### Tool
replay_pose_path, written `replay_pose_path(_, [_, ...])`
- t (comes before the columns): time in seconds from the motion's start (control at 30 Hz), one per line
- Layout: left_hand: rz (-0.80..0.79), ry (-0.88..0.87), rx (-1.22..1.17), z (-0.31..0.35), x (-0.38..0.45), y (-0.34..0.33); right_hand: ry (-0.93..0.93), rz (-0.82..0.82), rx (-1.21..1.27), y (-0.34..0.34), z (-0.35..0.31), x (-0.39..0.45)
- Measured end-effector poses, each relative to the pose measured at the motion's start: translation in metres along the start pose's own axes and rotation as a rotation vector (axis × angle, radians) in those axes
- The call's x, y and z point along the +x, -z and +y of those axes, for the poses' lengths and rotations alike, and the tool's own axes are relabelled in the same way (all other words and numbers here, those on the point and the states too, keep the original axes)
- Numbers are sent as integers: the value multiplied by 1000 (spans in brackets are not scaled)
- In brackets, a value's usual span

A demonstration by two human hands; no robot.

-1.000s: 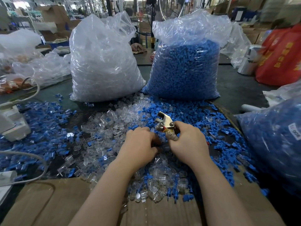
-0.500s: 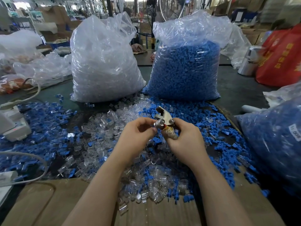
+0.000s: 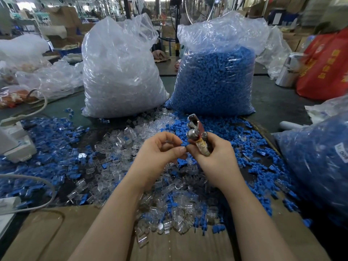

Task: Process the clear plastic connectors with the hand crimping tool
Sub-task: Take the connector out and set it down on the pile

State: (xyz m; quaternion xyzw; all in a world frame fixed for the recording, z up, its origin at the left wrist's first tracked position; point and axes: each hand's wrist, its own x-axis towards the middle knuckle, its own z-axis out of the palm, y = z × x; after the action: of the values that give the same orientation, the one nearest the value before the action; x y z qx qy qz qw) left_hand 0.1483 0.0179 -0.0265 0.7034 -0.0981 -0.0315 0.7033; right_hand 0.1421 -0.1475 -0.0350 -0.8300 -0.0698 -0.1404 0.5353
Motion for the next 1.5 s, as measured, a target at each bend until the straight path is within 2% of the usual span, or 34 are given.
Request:
replay_pose_path(0.1, [-12, -7, 94, 3, -1, 2, -2, -3, 75, 0, -2, -1])
replay_pose_path(0.2, [-11, 41, 358, 5, -2, 6, 1, 23, 103, -1, -2, -1])
replay_pose_path(0.37, [-262, 161, 844, 9, -4, 14, -27, 96, 13, -1, 2, 1])
replay_pose_path(0.5, [-301, 159, 1064, 11, -3, 11, -35, 104, -16, -3, 5, 2])
replay_pose_path(0.93, [-383, 53, 1119, 11, -4, -3, -42, 108, -85, -6, 8, 2])
replay_pose_path(1.13, [-497, 51, 1205, 11, -4, -7, -18, 115, -106, -6, 8, 2])
replay_pose_path(1.27, [-417, 4, 1231, 7, -3, -12, -15, 114, -121, -6, 8, 1])
replay_pose_path(1.37, [-262, -57, 1242, 0, -1, -9, -11, 111, -125, -7, 8, 1])
replay_pose_path(1.5, [-142, -37, 1133, -7, 3, 0, -19, 102, -114, -6, 9, 2])
